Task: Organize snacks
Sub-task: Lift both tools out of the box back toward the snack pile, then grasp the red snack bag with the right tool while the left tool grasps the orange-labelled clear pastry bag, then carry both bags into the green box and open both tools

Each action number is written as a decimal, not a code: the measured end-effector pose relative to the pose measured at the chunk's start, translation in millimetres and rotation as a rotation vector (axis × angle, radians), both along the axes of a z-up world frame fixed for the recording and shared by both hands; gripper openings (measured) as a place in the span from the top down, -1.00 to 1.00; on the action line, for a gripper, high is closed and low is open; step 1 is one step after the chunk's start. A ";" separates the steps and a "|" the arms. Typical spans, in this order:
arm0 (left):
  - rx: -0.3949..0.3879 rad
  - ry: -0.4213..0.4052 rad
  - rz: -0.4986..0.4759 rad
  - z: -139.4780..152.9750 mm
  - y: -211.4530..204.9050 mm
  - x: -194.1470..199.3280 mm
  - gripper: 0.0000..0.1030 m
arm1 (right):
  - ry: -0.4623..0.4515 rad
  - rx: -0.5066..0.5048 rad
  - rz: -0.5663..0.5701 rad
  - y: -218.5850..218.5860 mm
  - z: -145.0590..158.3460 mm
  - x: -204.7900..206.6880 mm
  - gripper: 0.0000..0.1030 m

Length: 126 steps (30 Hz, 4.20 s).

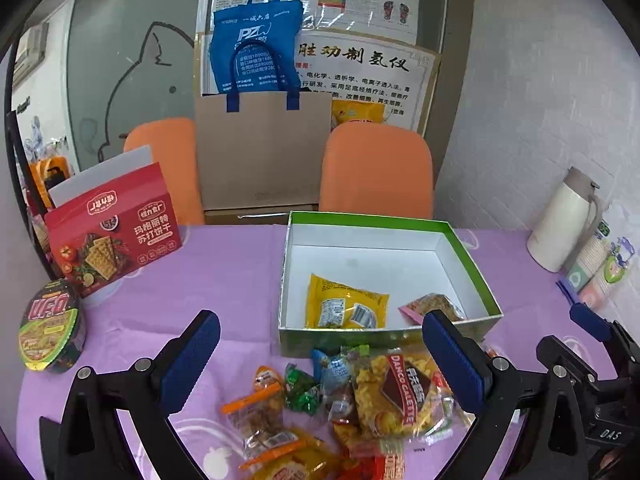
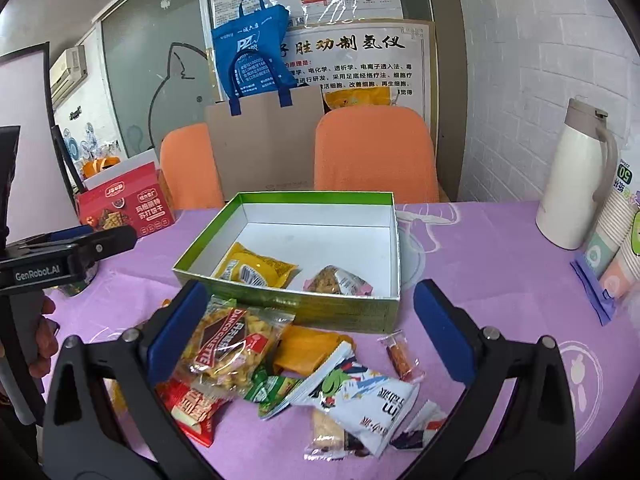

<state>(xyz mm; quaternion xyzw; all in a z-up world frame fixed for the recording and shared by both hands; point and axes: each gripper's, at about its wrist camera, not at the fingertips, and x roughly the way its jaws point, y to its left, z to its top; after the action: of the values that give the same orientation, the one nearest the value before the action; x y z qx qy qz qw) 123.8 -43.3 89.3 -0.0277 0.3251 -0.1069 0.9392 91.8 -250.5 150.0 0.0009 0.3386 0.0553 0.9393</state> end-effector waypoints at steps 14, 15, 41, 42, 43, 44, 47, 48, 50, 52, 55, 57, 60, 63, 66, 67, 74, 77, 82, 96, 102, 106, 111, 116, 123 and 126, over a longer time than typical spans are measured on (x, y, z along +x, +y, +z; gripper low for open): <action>-0.030 0.065 0.123 -52.6 71.1 -95.1 -0.99 | 0.059 0.081 0.037 30.1 -46.5 -74.3 -0.99; -0.034 0.078 0.122 -60.1 73.6 -99.3 -0.99 | 0.076 0.080 0.064 36.4 -54.6 -77.4 -0.99; -0.095 0.139 0.042 -89.9 87.1 -91.7 -0.99 | 0.332 0.153 0.089 81.8 -129.9 -44.9 0.02; -0.099 0.135 0.029 -88.0 84.0 -84.5 -0.99 | 0.328 0.138 0.089 79.3 -128.5 -48.6 0.02; -0.104 0.136 0.014 -86.7 81.2 -75.6 -0.99 | 0.324 0.126 0.084 76.8 -127.7 -51.1 0.04; -0.109 0.139 0.006 -86.1 78.7 -67.0 -0.98 | 0.319 0.118 0.079 73.4 -126.4 -54.0 0.05; -0.104 0.174 0.010 -89.5 71.1 -35.2 -0.80 | 0.308 0.109 0.060 66.6 -121.6 -57.6 0.05; -0.103 0.189 0.013 -91.4 69.4 -26.6 -0.76 | 0.299 0.105 0.057 66.8 -119.5 -57.8 0.05; -0.103 0.228 0.020 -97.9 66.5 -9.1 -0.69 | 0.292 0.114 0.059 70.7 -116.5 -55.1 -0.01; -0.103 0.260 0.021 -105.2 63.9 3.0 -0.69 | 0.293 0.116 0.064 77.0 -116.9 -50.4 -0.33; -0.077 0.306 0.025 -117.0 61.5 14.5 -0.52 | 0.301 0.084 0.068 88.8 -122.7 -41.6 -0.36; -0.069 0.342 0.012 -125.6 60.4 20.0 -0.22 | 0.305 0.069 0.070 91.3 -128.2 -38.6 -0.36; -0.078 0.384 0.015 -137.7 63.4 24.4 0.06 | 0.317 0.093 0.090 84.6 -131.8 -39.5 -0.22; -0.110 0.388 0.016 -139.1 71.0 20.4 0.15 | 0.326 0.073 0.114 79.0 -127.9 -43.9 -0.17; -0.090 0.391 0.007 -136.7 73.9 12.8 0.16 | 0.336 0.084 0.107 70.4 -125.9 -47.6 -0.18; -0.084 0.391 0.012 -136.4 74.8 11.2 0.16 | 0.340 0.087 0.105 69.7 -125.6 -47.5 -0.18; -0.114 0.387 0.041 -133.7 82.2 6.5 0.01 | 0.360 0.039 0.088 82.7 -132.9 -41.2 -0.45; -0.104 0.391 0.049 -135.6 84.9 5.1 -0.11 | 0.362 0.052 0.076 81.7 -135.3 -41.2 -0.45; -0.106 0.402 0.039 -139.2 86.8 6.0 -0.11 | 0.354 0.070 0.074 77.2 -135.2 -44.2 -0.27; -0.103 0.271 -0.028 -79.8 83.2 -24.8 0.06 | 0.281 0.156 0.203 74.4 -80.3 -69.3 -0.06; -0.103 0.146 -0.098 -22.5 60.4 -27.6 0.06 | 0.182 0.167 0.185 65.6 -44.0 -51.2 -0.06; -0.077 0.107 -0.144 -3.1 31.5 -10.7 0.05 | 0.117 0.124 0.132 52.9 -27.3 -26.0 -0.06; -0.076 0.119 -0.177 -0.2 -2.8 23.9 0.05 | 0.082 0.123 0.046 23.1 -23.6 13.8 -0.06; -0.090 0.165 -0.189 -15.4 -32.4 62.3 0.05 | 0.080 0.093 -0.027 -3.6 -33.8 54.2 -0.06; -0.059 0.239 -0.188 -46.2 -67.5 105.9 0.05 | 0.117 0.075 -0.045 -28.6 -60.0 94.2 -0.06; -0.052 0.252 -0.189 -55.5 -75.1 117.0 0.03 | 0.119 0.051 -0.034 -27.0 -70.2 106.8 -0.07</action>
<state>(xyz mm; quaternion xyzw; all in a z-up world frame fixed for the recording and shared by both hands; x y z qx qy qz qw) 240.8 -118.4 33.7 -0.0344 0.4386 -0.1991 0.8757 198.6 -277.4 79.7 0.0341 0.3922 0.0476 0.9180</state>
